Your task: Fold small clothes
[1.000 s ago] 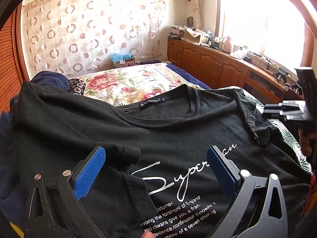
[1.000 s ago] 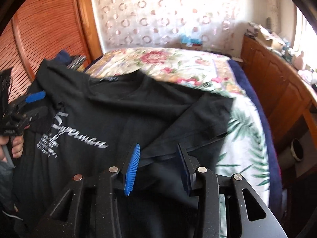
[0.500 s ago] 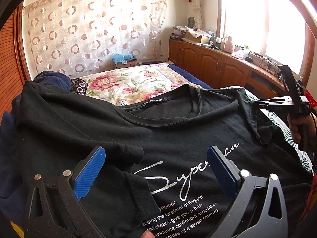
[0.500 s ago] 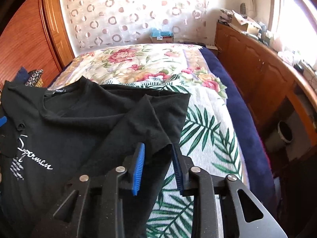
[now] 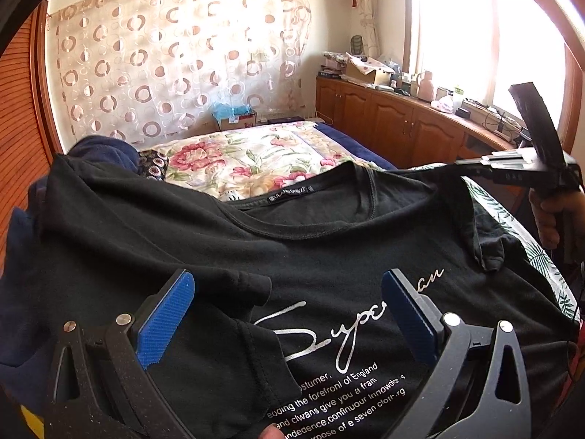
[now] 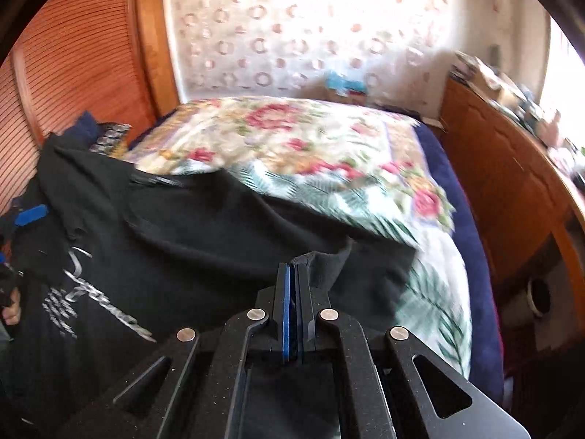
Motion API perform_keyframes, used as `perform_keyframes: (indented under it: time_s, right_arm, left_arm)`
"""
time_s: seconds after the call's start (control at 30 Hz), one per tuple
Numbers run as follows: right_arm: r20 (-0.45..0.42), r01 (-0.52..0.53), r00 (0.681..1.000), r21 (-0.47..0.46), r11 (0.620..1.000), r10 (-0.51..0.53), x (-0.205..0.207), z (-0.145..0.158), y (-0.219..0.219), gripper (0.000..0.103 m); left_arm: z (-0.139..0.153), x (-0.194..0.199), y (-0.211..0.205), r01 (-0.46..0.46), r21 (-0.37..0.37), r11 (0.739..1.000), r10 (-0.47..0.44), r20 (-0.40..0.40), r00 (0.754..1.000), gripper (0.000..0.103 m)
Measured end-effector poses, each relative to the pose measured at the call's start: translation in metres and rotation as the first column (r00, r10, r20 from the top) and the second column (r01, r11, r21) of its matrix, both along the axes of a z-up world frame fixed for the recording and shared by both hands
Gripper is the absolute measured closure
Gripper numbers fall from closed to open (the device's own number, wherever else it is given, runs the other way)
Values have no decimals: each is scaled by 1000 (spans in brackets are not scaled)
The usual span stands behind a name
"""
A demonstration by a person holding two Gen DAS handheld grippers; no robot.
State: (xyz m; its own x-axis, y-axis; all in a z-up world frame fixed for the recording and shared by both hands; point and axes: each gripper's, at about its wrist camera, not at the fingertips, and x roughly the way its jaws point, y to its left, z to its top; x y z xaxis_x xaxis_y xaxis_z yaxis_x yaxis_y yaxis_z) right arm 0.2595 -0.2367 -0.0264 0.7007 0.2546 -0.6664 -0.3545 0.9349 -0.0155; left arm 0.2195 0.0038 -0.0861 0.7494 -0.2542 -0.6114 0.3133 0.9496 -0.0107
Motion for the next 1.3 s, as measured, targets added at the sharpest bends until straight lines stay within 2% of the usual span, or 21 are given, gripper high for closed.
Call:
perform_keyframes:
  time_s: [0.23,0.33,0.4,0.43,0.47,0.67,0.87,0.97,1.17,1.3]
  right_arm:
    - [-6,-124,992,74,989,125,28,15,43,101]
    - [12,-142,990,40,989,142,37,11,47,101]
    - [13,-130,991,27,991,130,40,8,43,91]
    - [10,-110,994,14,994,110,43,6,40,77]
    - [16,-91,996,2,996,90,43,5,38,67]
    - [19,-4,1000,-38,999,5,39,-17,13,52]
    - [-27,97,995,-73,993,-99,43,-54,-15,52]
    - [-49,114,992,-70,991,-118,52,-65,-20,52]
    - [-54,134,989,-51,990,-137,71,-66,-19,52]
    - [-52,121,991,-19,992,-122,67,-67,-29,52]
  left_arm:
    - [-1,1,5,-19,-10,1000,19,2,1000,0]
    - [-2,2,5,-22,-14,1000,22,-1,1000,0]
    - [-1,2,4,-22,-14,1000,22,1,1000,0]
    - [-1,2,4,-22,-14,1000,23,1,1000,0]
    - [-1,2,3,-22,-14,1000,22,1,1000,0]
    - [-2,2,3,-22,-14,1000,22,2,1000,0]
    - [-1,6,3,-33,-17,999,33,-4,999,0]
    - [1,9,6,-49,-20,999,49,-12,999,0]
    - [16,10,25,-91,-23,996,91,-17,996,4]
    - [32,11,48,-131,-4,991,131,-14,991,10]
